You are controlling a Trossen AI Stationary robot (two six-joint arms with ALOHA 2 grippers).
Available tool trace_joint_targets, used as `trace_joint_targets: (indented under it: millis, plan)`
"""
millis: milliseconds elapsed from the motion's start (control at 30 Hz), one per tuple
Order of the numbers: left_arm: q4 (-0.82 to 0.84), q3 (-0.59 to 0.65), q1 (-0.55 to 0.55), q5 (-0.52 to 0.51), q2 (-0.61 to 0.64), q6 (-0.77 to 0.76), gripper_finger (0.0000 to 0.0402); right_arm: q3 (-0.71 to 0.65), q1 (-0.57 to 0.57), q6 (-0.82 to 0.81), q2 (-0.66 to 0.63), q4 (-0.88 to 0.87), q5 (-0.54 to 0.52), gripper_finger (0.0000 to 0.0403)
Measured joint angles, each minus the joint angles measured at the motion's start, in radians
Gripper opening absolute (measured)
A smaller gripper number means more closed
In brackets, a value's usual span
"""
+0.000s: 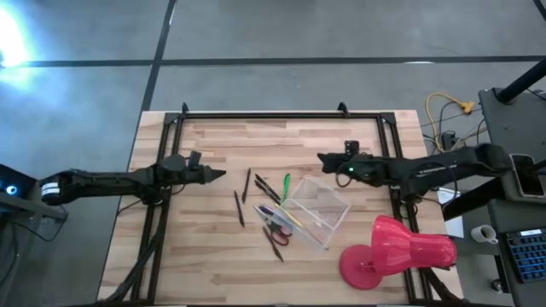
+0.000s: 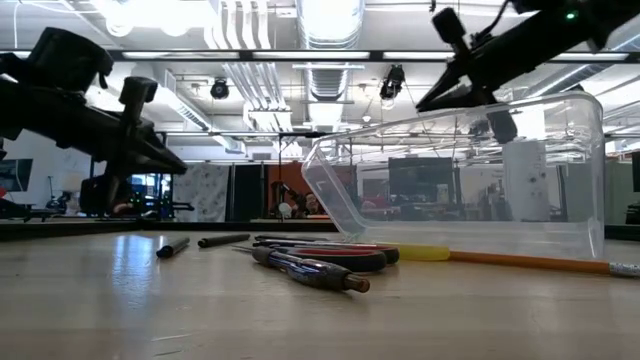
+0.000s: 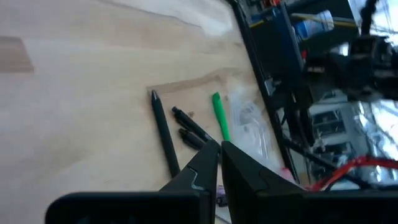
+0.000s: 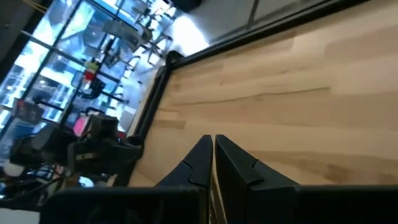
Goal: Pick & place school supplies into a supply box
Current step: Put the green pen into the transparent supply box
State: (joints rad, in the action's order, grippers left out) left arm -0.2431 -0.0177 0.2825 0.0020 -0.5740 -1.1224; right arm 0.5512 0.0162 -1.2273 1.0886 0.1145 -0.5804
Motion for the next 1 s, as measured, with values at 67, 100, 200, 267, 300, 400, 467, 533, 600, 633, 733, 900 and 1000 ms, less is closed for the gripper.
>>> trace_joint_targets:
  millis: [67,100,200,267,300,400,467,533,600,633,733,900,1000]
  plan:
    - [0.0,0.0,0.0,-0.004,-0.006,-0.046,0.0006,0.042,0.0,-0.022,0.054,0.001,0.043,0.0013]
    - [0.0,0.001,0.0,-0.005,-0.008,-0.05,0.0006,0.063,0.001,-0.018,0.084,0.004,0.061,0.0013]
    - [-0.001,0.002,0.0,-0.006,-0.008,-0.042,0.0006,0.123,-0.023,0.034,0.172,-0.014,0.112,0.0013]
    - [-0.006,0.002,0.0,-0.005,-0.008,-0.062,0.0006,0.175,-0.061,0.046,0.23,-0.074,0.192,0.0013]
    - [-0.021,0.002,0.0,-0.006,-0.008,-0.08,0.0006,0.205,-0.077,0.05,0.261,-0.116,0.227,0.0013]
    - [-0.099,0.002,0.0,-0.006,-0.006,-0.092,0.0006,0.303,-0.107,0.103,0.353,-0.302,0.299,0.0021]
    - [-0.128,0.0,0.0,-0.008,-0.006,-0.092,0.0006,0.378,-0.118,0.164,0.414,-0.416,0.336,0.0039]
    - [-0.117,-0.016,0.0,-0.017,-0.009,-0.092,0.0008,0.452,-0.122,0.229,0.47,-0.514,0.363,0.0065]
    - [-0.093,-0.035,0.0,-0.032,-0.016,-0.092,0.0013,0.527,-0.123,0.277,0.526,-0.59,0.379,0.0094]
    - [-0.066,-0.047,0.0,-0.038,-0.021,-0.092,0.0017,0.563,-0.123,0.292,0.555,-0.63,0.381,0.0108]
    - [0.032,-0.088,-0.001,-0.039,-0.036,-0.087,0.0031,0.668,-0.125,0.3,0.64,-0.727,0.407,0.0147]
    - [0.194,-0.155,-0.001,-0.038,-0.061,-0.084,0.0045,0.817,-0.152,0.277,0.785,-0.874,0.514,0.0193]
    - [0.238,-0.173,-0.001,-0.035,-0.072,-0.084,0.0046,0.861,-0.163,0.289,0.863,-0.916,0.583,0.0204]
